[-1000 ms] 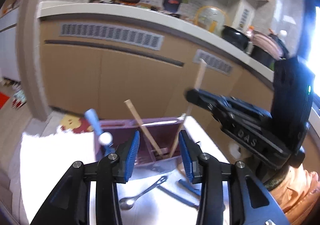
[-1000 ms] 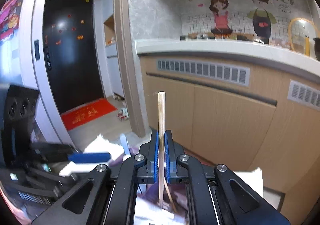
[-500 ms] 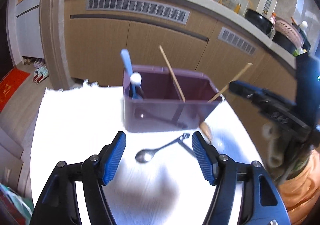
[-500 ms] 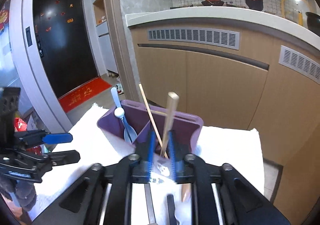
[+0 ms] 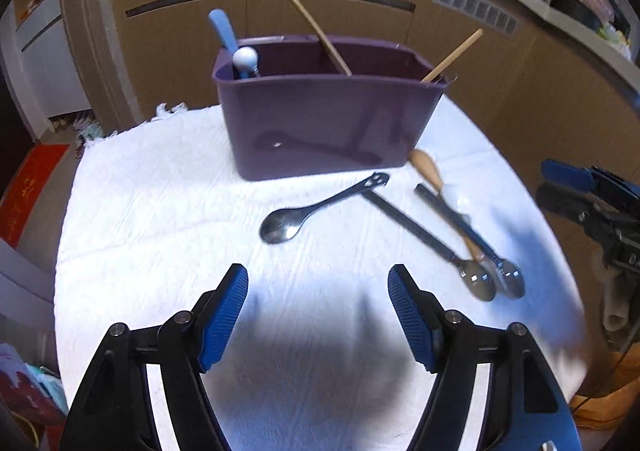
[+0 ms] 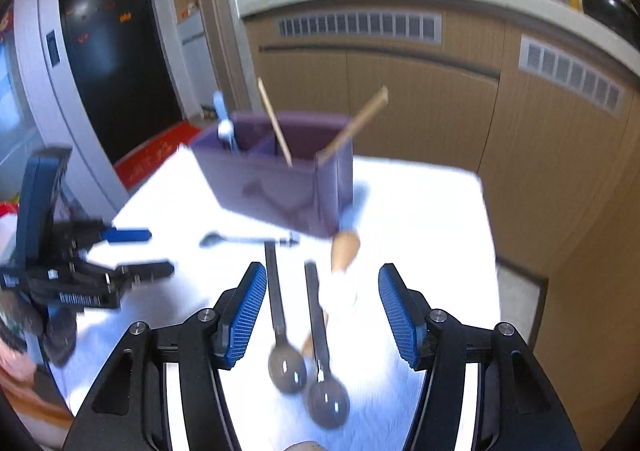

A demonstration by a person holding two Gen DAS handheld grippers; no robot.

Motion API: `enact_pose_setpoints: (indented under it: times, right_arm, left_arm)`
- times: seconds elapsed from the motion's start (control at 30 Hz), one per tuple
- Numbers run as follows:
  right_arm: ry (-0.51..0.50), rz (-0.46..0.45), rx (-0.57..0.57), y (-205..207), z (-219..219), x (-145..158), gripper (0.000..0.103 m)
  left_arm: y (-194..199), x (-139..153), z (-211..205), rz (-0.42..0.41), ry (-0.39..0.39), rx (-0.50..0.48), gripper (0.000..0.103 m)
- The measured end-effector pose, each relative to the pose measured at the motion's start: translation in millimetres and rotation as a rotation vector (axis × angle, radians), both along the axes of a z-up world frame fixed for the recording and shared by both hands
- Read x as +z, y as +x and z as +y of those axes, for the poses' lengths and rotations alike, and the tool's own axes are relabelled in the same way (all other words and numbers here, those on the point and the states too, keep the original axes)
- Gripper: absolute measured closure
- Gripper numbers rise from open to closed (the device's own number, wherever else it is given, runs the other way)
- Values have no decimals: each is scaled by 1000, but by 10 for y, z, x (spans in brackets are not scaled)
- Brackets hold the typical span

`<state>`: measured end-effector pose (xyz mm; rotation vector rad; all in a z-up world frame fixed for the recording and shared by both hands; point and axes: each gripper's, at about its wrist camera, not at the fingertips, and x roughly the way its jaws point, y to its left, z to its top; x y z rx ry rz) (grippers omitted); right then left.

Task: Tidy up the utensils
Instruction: 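Lower the spoon and chopstick into the purple caddy and open both grippers, then grasp the long dark-handled spoon with the right gripper while the left reaches the smiley spoon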

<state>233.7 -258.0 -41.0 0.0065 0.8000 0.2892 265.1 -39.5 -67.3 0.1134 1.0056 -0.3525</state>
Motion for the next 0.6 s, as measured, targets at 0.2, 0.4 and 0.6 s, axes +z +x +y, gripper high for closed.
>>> enact_pose_setpoints:
  times: [0.2, 0.4, 0.6]
  right_arm:
    - [-34, 122, 97, -95, 161, -384, 44]
    - [-39, 182, 194, -107, 453, -606, 54]
    - [-65, 228, 133, 110, 457, -811, 67]
  left_arm:
    - [-67, -81, 130, 40, 40, 69, 29]
    - [-141, -44, 263, 24, 19, 64, 26]
    - [-54, 39, 202, -26, -84, -58, 26]
